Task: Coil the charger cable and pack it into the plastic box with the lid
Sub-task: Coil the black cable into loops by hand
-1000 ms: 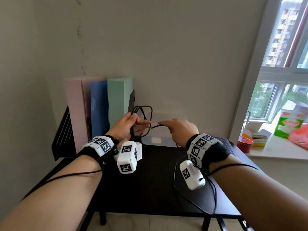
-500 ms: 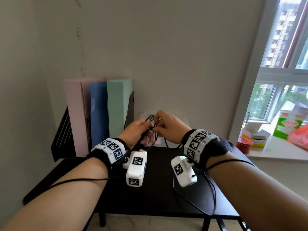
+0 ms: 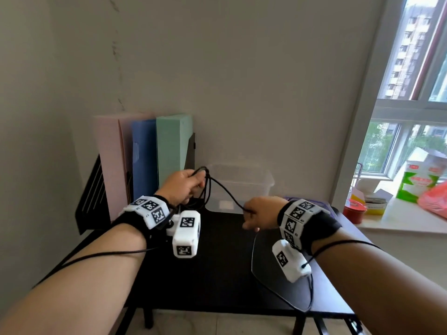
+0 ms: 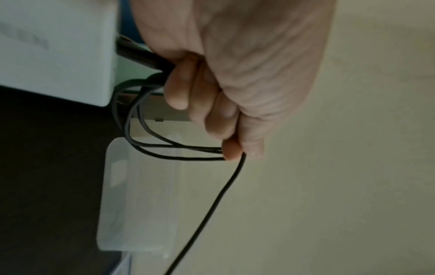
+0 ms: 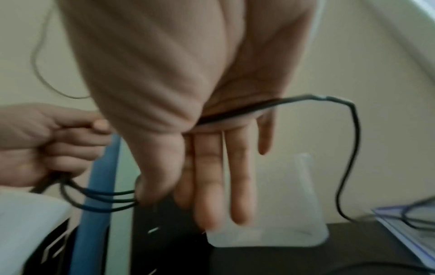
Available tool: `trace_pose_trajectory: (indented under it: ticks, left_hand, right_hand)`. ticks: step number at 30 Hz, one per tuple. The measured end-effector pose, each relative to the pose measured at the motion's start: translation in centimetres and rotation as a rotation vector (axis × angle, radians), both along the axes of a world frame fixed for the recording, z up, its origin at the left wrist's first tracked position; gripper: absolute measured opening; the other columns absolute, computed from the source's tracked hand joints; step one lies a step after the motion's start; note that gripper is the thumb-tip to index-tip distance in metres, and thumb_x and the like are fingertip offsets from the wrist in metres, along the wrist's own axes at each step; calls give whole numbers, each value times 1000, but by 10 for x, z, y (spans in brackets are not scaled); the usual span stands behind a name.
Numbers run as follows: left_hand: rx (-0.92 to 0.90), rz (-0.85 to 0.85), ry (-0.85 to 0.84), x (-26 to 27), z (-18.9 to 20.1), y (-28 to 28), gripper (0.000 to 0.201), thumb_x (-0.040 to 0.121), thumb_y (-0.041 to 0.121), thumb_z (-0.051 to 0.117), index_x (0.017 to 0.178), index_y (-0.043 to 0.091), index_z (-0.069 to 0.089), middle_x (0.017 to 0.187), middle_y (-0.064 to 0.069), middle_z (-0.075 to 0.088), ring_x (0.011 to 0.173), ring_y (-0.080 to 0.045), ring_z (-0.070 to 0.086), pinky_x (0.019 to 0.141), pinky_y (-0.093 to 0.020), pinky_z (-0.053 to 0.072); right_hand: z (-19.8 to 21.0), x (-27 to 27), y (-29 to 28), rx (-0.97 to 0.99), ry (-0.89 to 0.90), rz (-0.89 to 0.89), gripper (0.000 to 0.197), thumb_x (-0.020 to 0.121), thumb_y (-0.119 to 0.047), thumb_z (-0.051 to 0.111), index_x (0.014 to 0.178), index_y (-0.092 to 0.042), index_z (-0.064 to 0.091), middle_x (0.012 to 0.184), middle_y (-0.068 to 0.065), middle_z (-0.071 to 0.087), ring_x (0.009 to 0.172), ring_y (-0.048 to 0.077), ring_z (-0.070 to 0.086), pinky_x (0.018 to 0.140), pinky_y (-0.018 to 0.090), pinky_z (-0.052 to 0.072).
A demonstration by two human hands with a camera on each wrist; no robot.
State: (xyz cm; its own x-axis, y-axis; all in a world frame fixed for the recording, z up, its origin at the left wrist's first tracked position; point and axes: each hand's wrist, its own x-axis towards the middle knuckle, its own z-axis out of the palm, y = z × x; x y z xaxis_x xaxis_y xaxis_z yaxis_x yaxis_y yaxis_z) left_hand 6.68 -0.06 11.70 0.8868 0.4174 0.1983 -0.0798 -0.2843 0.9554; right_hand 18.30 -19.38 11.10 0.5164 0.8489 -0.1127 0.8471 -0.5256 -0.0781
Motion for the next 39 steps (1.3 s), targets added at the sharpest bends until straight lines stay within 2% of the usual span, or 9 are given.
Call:
trace_pose_trajectory:
  ticks: [4,7,10,14,17,21,27,32,39]
  left_hand:
    - [-155,-63,-15,-7,1,17,38,94,32,42,62,13,48,32,8,29,28,-3,20,33,-13,15]
    - [-305,-210,-25,-11,-1,16,37,90,35,43,60,14,47,34,9,29,29,-5,21,36,-16,16]
    - [-452,-364,-59,-13,2,9,35,79,39,48,52,16,49,33,9,30,28,-4,26,32,-14,23]
    - [-601,-552,-93,-14,10,1,33,73,41,58,51,17,53,34,9,32,28,-4,29,32,-15,31]
    - [-676,-585,-143,-10,11,-4,40,82,40,43,51,18,55,42,6,17,35,-8,15,31,-15,31]
    - [-943,-862,-257,0,5,12,49,96,36,30,83,1,61,56,-3,35,48,-15,33,48,-27,35]
    - [-846,-403,-405,-4,8,22,24,64,38,66,53,18,59,30,6,35,35,-6,13,28,-15,28]
    - [-852,-170,-401,3,5,10,37,95,39,28,68,20,45,33,6,34,25,-3,27,30,-12,27]
    - [-603,-189,-312,16,4,-10,28,98,22,28,79,14,47,43,8,44,31,-4,29,33,-15,25]
  right_hand:
    - [0,15,-11,549,319,-73,26,91,-29,58,67,-20,60,55,-2,48,48,8,43,52,18,39]
    - [5,20,-9,1018,864,-88,19,90,-8,57,71,-12,57,46,-8,39,36,2,30,40,15,24]
    - [12,21,-6,1195,1286,-21,7,79,-10,63,82,-10,56,48,-9,44,37,3,34,43,16,28]
    - [5,30,-7,1298,1429,10,31,59,-24,78,76,-12,55,58,-3,46,42,5,42,45,18,40]
    - [-7,34,0,1270,1178,-165,22,86,-22,61,68,-12,52,61,3,41,39,7,39,40,17,33]
    - [-26,34,3,911,600,-296,47,96,-38,45,60,-12,57,50,4,44,41,14,38,43,21,34]
    - [-49,40,-14,749,377,-390,35,95,-32,49,65,-19,62,57,0,46,54,14,43,57,25,36]
    - [-32,23,0,736,54,-436,14,90,-32,51,92,-22,61,85,1,62,83,26,61,74,31,47]
    - [-5,-14,27,445,-221,-49,18,85,-22,50,93,-19,66,101,8,68,97,30,61,81,35,51]
